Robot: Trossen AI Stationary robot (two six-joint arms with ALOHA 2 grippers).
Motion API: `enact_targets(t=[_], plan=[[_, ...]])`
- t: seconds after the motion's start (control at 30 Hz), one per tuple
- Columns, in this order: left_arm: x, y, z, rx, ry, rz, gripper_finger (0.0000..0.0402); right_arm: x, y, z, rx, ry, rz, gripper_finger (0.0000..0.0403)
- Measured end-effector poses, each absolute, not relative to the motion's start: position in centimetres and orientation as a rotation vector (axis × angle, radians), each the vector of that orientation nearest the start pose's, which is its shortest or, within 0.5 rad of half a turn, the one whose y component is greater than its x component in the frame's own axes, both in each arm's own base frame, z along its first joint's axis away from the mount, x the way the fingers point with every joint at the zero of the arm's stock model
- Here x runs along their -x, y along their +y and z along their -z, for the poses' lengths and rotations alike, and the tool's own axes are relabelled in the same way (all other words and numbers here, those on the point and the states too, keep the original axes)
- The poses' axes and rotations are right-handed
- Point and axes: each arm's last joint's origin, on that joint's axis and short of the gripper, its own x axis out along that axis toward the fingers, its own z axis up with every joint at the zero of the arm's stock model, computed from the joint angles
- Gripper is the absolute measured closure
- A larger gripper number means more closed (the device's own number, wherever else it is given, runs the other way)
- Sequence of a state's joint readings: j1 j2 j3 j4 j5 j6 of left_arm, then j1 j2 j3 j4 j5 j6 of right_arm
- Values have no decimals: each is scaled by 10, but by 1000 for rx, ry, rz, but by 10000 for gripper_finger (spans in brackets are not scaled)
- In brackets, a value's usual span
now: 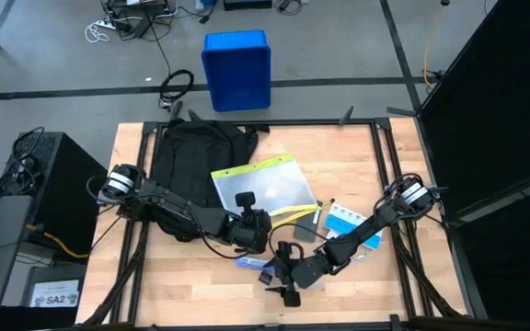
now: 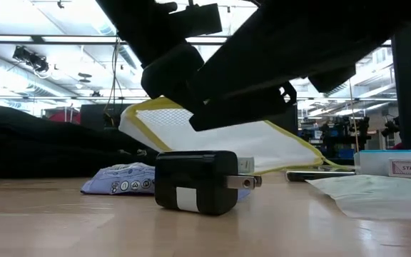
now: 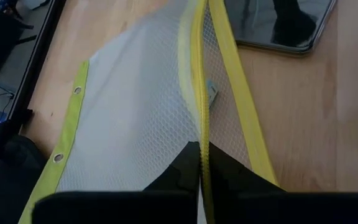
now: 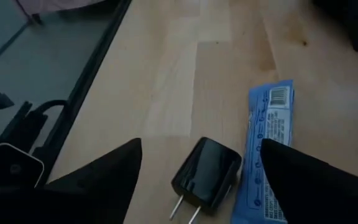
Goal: Unpack backpack
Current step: Put the black charger adapter into the zip lock bag
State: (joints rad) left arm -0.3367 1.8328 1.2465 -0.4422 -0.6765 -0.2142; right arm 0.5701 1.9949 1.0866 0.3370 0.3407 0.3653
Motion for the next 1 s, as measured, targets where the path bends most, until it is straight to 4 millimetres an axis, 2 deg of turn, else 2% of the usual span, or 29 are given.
enact_targets(t=[0.17, 0.67, 0.83, 1.0], plan=[[-357, -106, -196, -303, 858, -401, 402, -347, 211, -136, -101, 547, -120, 90], [-357, -106, -195, -306, 863, -401, 402, -341, 216, -142, -72, 555, -133, 121], [-356, -107, -195, -308, 863, -397, 402, -333, 202, -142, -36, 686, -29, 130], [-356, -110, -195, -311, 863, -391, 402, -335, 183, -142, -16, 748, 61, 137]])
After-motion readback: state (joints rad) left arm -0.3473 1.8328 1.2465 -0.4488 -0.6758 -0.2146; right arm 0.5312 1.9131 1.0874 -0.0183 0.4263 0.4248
